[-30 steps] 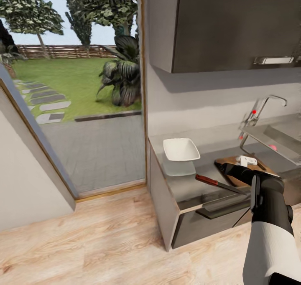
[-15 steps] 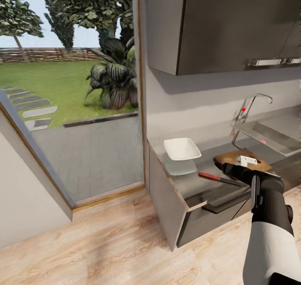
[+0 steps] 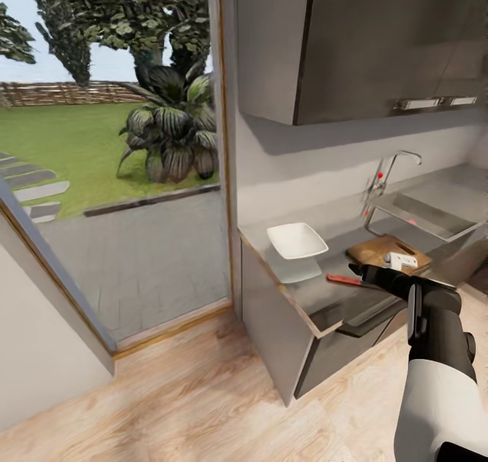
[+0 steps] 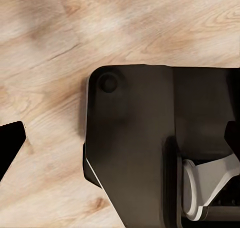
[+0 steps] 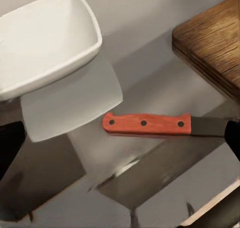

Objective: In the kitchen, take the Vidalia onion out of the sink, dice it on the chopping board with the paring knife, put the diced onion into the bowl on the countertop, then place both the paring knife and the chopping board into the sink.

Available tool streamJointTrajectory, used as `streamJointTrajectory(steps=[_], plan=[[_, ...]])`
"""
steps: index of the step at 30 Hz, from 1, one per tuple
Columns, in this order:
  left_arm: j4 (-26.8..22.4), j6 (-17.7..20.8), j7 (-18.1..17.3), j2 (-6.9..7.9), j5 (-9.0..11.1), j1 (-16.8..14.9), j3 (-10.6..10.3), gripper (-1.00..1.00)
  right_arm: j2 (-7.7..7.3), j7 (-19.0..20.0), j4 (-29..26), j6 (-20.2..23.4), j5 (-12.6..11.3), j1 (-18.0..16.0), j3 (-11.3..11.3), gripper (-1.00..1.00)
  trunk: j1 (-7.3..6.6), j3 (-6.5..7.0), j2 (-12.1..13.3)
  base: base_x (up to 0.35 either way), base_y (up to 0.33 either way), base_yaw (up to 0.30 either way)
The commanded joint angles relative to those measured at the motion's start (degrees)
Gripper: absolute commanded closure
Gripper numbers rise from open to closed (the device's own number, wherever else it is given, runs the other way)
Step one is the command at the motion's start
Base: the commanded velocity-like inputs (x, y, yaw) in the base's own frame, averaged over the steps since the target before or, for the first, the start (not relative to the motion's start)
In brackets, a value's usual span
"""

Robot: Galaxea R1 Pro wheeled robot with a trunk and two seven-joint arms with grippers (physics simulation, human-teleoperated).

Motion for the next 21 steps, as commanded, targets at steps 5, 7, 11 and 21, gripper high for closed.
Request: streamJointTrajectory(steps=[5,7,11,21], plan=[[-0.1,-0.1,0.0,0.00,0.1,0.0,0.0,-1.00,0.03,0.6,-0.1,0.2,0.6,-0.1,-0.1,-1.00,0.04,0.16,-0.1,0.000,0.302,-0.188],[-0.1,-0.1,0.0,0.00,0.1,0.0,0.0,-1.00,0.03,0.6,-0.1,0.2,0.6,-0.1,-0.1,-1.00,0.04,0.26,-0.1,0.000,0.302,-0.187],[-0.1,-0.1,0.0,0.00,0.1,0.0,0.0,-1.00,-0.01,0.6,-0.1,0.2,0.6,-0.1,-0.2,-1.00,0.04,0.47,-0.1,0.035,0.302,-0.187],[-0.1,0.0,0.0,0.00,0.0,0.0,0.0,-1.00,0.02,0.6,-0.1,0.2,0.6,-0.1,-0.2,-1.00,0.04,0.91,-0.1,0.123,0.238,-0.155]])
